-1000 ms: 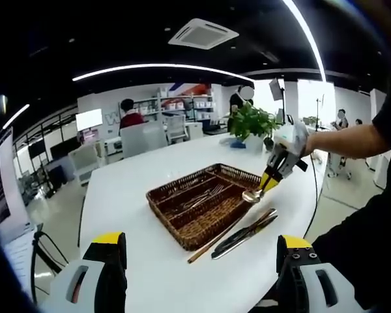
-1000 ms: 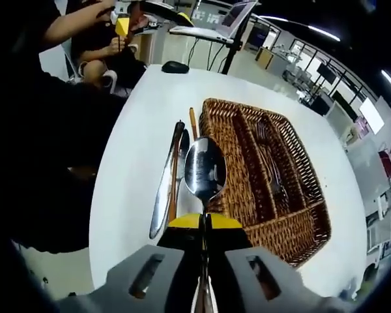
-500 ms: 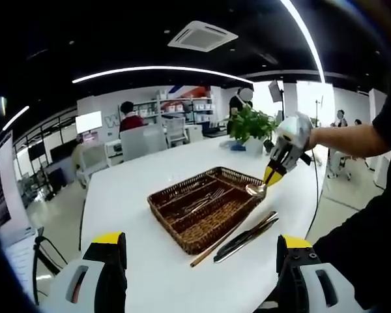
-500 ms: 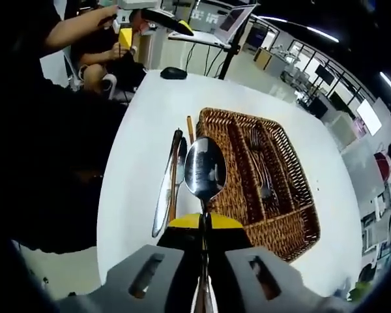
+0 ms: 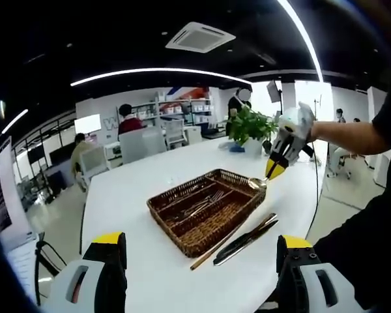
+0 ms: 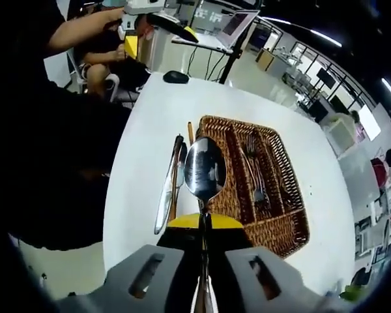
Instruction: Arrange the knives, forks, and spoons in their matching storage slots by inserting each utensil handle-first until every utensil is classified and aligned in the correct compartment
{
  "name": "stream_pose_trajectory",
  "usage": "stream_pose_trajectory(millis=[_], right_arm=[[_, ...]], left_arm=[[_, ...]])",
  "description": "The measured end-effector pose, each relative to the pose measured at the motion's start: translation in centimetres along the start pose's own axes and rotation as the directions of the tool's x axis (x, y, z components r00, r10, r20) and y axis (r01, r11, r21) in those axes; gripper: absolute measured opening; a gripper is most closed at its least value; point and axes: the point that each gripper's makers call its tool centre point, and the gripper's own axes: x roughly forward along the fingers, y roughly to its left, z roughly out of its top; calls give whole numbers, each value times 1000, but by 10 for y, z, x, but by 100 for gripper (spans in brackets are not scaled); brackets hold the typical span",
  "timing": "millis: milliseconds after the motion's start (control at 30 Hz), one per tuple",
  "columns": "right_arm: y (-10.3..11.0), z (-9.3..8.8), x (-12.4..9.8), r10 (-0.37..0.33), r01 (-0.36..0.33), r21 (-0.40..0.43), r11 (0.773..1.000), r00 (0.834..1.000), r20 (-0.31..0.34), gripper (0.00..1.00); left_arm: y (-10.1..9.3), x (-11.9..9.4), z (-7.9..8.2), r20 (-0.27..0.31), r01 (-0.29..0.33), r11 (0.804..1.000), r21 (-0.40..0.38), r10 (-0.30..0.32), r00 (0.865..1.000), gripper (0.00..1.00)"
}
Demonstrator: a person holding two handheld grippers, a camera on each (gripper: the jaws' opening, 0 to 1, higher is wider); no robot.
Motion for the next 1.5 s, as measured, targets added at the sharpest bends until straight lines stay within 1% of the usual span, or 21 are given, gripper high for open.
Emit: stream_pose_trajectory(millis=[133,300,333,500,600,667,733,833,900,1100,1200,1300,1500], right_arm=[[-1,5,-5,-5,5,-8,1000,1000,-1,0],[-1,17,-17,-16,16,-28,999,1000,13,0],[-2,21,-22,-23,23,-41,999,1000,16,0],[-5,27,-30,-28,29,-58,998,999,19,0],[-4,27,-30,-30,31,-56,998,999,21,0],[-2,29,-30,-23,24,-28,999,999,35,0],[-2,28,-30,-32,33,-50,998,999,25,0],[-4,28,-30,-36,37,-35,999,999,33,0],[-7,27,-30,-44,45,-50,998,999,26,0],[-8,28,-27,-42,43,-61,997,999,19,0],[-8,29,-24,-33,34,-64,997,999,16,0],[-12,28,-19,-39,40,-71,997,999,6,0],[-17,28,-12,-29,29,-75,997,1000,5,0]], left_arm=[[-1,-1,-1,0,0,1000,-1,0,1000,100],[-2,-1,-2,0,0,1000,-1,0,1000,100],[-3,0,-2,0,0,1000,0,0,1000,100],[-6,0,0,0,6,1000,6,-6,1000,100],[-6,0,1,-1,3,1000,8,-3,1000,100],[-6,-1,1,1,2,1000,7,-2,1000,100],[-6,-1,1,1,1,1000,8,-1,1000,100],[-7,-1,0,-2,1,1000,7,0,1000,100],[-8,0,-2,-6,2,1000,6,-2,1000,100],[-7,1,-2,-8,5,1000,6,-5,1000,100],[-4,1,0,-2,-1,1000,6,1,1000,100],[-1,2,2,5,-9,1000,9,9,1000,100],[-1,6,-1,-1,-6,1000,7,6,1000,100]])
